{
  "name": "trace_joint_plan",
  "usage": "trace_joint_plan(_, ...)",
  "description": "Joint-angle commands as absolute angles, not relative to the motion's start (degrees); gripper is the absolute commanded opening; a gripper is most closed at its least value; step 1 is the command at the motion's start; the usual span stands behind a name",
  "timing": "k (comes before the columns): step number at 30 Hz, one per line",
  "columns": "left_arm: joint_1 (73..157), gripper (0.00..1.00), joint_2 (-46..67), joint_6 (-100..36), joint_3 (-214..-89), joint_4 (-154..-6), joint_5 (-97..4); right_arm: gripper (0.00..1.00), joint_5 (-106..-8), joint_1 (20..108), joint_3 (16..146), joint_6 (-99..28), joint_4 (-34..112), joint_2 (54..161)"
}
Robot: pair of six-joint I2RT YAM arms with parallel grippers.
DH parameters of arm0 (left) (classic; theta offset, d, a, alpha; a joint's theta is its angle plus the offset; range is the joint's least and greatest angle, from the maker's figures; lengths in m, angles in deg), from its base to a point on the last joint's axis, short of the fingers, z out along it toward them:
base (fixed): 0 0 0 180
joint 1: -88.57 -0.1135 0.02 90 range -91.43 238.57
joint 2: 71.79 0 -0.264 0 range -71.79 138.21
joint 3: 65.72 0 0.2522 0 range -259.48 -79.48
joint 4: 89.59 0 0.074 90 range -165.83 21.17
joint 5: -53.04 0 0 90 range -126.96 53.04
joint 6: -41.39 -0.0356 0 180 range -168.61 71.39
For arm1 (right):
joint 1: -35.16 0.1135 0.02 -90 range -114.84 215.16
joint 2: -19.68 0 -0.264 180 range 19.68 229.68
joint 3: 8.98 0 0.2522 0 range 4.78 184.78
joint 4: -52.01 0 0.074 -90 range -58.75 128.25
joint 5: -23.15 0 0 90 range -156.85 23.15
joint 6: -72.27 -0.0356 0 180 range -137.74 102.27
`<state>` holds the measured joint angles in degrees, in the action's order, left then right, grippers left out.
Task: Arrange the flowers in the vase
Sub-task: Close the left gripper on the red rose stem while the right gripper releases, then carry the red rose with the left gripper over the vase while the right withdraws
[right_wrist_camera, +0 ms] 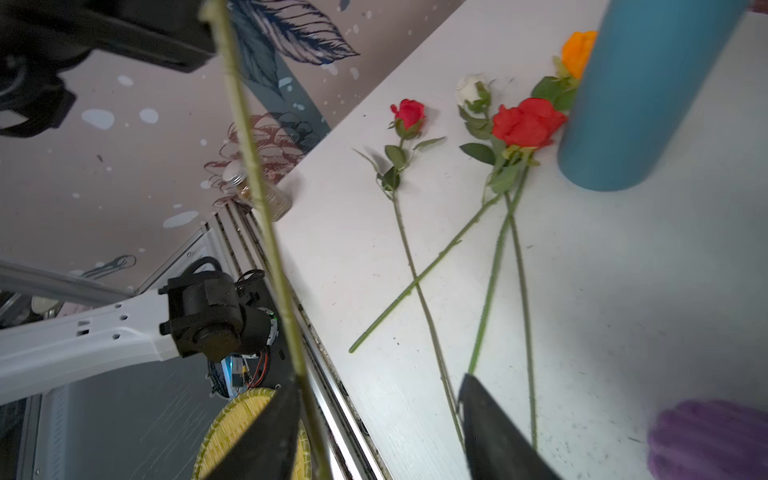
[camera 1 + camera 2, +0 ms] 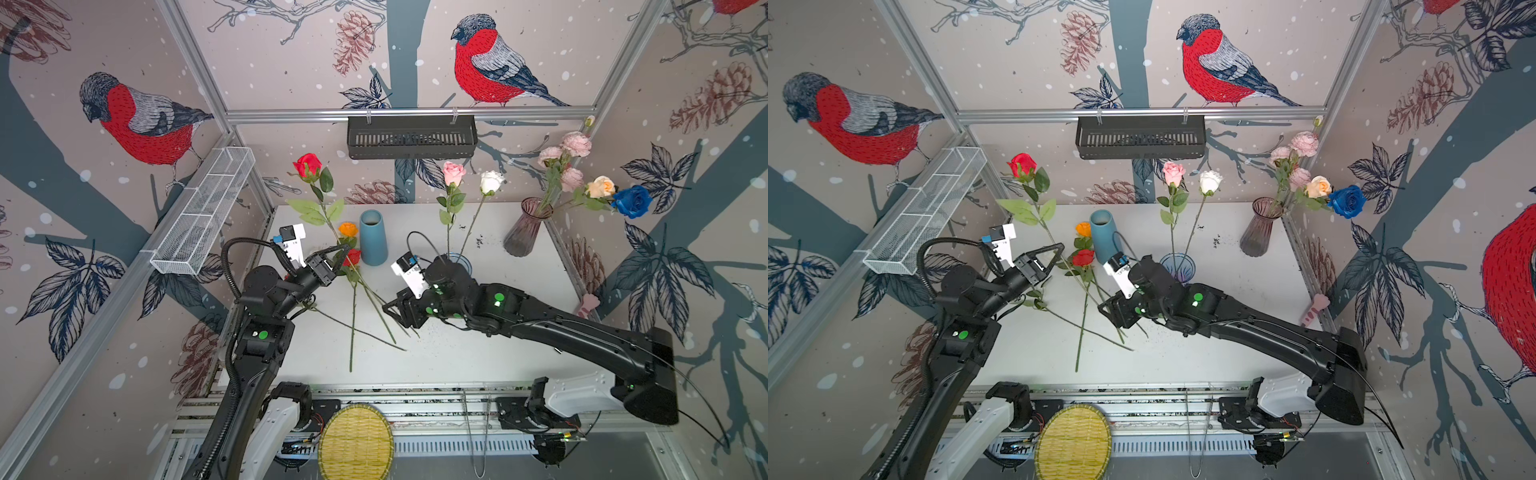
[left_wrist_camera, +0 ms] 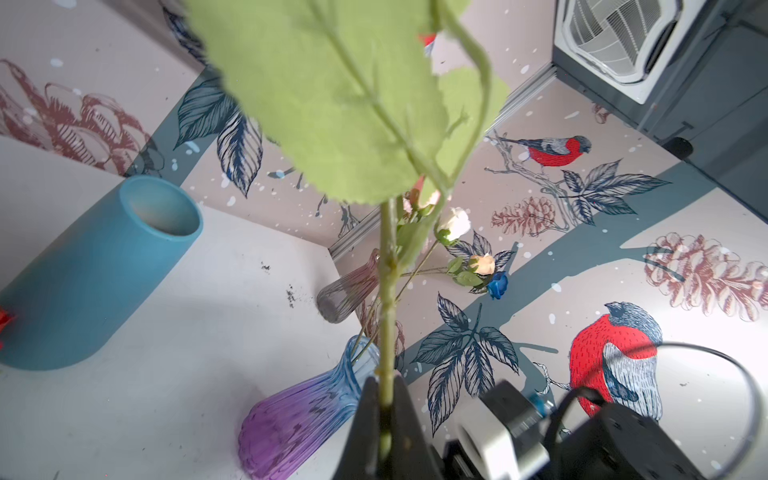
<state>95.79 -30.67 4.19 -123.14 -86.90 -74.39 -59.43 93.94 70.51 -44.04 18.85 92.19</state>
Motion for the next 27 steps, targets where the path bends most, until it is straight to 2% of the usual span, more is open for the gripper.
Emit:
trace_joint_plan(1, 95.69, 0.0, -31.01, 1.68, -125.56, -89.28, -73.87, 0.99, -57.43, 87.61, 65.81, -48.85, 23.34, 85.36)
trace_joint_plan(7, 96.1, 0.0, -30.28, 2.32, -127.0, -102.68, -72.33, 0.99, -60.14, 72.12, 58.53, -48.11, 20.78, 67.84)
trace_joint_plan(9, 97.15, 0.0, -29.58, 1.76, -127.1, -106.99, -70.1, 0.99, -61.76, 69.48, 57.6, -47.03, 19.68, 62.63)
trace_joint_plan(11, 99.65, 0.0, -28.42, -0.41, -127.57, -110.01, -67.49, 0.99, -67.92, 68.34, 56.25, -48.38, 17.8, 57.49)
trace_joint_plan(13, 104.12, 0.0, -26.01, -4.96, -129.33, -110.93, -64.27, 0.99, -74.6, 67.73, 53.75, -51.25, 15.88, 52.73)
trace_joint_plan(15, 108.43, 0.0, -22.75, -8.73, -131.77, -111.46, -62.42, 0.99, -75.87, 67.12, 50.33, -52.43, 15.49, 48.92)
trace_joint_plan(21, 118.98, 0.0, -13.14, -19.83, -139.33, -111.92, -54.36, 0.99, -77.66, 66.27, 42.97, -61.53, 9.51, 47.28)
trace_joint_plan(27, 122.01, 0.0, -6.49, -23.72, -143.77, -115.87, -48.03, 0.99, -76.16, 64.97, 39.01, -63.67, 10.96, 47.32)
